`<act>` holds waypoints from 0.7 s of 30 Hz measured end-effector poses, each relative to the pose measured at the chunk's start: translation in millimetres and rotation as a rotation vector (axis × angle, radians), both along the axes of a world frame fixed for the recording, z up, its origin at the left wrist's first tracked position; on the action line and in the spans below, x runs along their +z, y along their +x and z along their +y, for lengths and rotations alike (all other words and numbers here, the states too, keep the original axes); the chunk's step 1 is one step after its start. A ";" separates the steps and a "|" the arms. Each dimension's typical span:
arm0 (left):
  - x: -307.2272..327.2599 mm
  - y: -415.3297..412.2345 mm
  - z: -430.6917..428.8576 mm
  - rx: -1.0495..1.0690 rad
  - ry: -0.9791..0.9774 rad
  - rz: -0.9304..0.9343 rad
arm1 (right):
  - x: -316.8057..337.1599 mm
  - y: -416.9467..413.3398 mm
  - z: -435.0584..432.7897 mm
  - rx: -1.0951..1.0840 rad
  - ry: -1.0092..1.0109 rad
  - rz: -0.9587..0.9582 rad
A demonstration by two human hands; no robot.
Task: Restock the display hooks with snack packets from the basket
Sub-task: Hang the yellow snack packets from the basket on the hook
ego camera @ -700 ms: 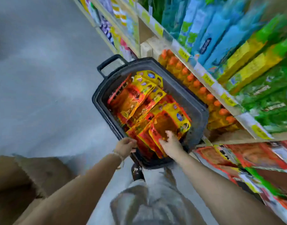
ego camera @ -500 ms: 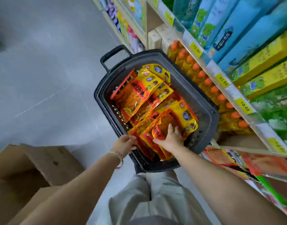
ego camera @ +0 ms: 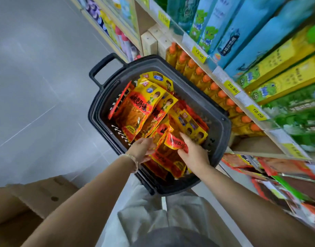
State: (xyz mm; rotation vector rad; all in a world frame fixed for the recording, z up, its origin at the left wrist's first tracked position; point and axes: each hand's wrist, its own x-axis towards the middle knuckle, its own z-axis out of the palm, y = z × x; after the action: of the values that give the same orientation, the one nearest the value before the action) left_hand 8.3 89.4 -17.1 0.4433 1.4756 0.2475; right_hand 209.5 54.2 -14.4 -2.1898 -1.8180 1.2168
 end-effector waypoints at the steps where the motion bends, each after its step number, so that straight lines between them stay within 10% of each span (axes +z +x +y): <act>1: 4.3 1.6 8.0 0.020 -0.050 -0.050 | 6.5 -5.6 -2.8 0.029 0.032 0.016; 6: 20.2 -8.3 44.9 0.049 -0.146 -0.250 | 19.0 -47.6 -18.8 0.319 0.103 0.036; 9: 8.9 -24.6 51.1 -0.105 0.054 0.066 | 14.2 -63.0 -18.2 0.317 -0.036 0.202; 21: -34.1 -82.3 57.6 -0.093 -0.041 0.088 | -90.0 -24.9 20.7 -1.317 -0.419 0.275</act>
State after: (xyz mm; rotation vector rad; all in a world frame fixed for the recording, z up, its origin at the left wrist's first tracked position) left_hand -74.0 147.0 -51.2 0.4932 1.5387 0.1255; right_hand 184.6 74.9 -104.4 -2.3821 0.1670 1.3689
